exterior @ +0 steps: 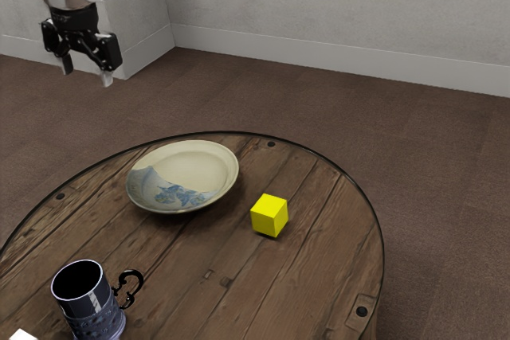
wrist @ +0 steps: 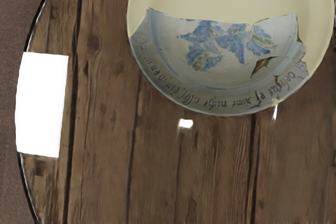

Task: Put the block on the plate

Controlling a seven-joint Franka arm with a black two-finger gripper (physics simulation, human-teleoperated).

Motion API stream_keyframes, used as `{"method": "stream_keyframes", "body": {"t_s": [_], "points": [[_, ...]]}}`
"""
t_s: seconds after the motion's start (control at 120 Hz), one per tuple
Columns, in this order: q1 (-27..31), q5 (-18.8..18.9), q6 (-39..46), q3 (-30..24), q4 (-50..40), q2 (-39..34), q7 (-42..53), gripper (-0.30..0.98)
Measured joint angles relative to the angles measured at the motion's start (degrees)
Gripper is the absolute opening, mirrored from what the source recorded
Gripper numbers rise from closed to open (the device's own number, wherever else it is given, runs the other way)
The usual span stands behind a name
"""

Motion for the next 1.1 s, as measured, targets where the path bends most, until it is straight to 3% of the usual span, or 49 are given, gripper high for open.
{"method": "stream_keyframes", "body": {"t_s": [0.2,0.333,0.517,0.658,1.1], "points": [[0.0,-0.6,1.7,-1.8,-0.8,0.5,0.2,0.69],[-0.5,-5.7,5.8,-3.8,-3.8,6.8,0.0,0.69],[-3.4,-12.0,12.3,-11.2,-4.6,15.1,-2.1,0.69],[-4.9,-16.5,18.3,-12.2,-4.6,22.8,-3.9,0.69],[-5.2,-16.9,31.6,-11.7,0.8,36.5,-5.1,0.69]]}}
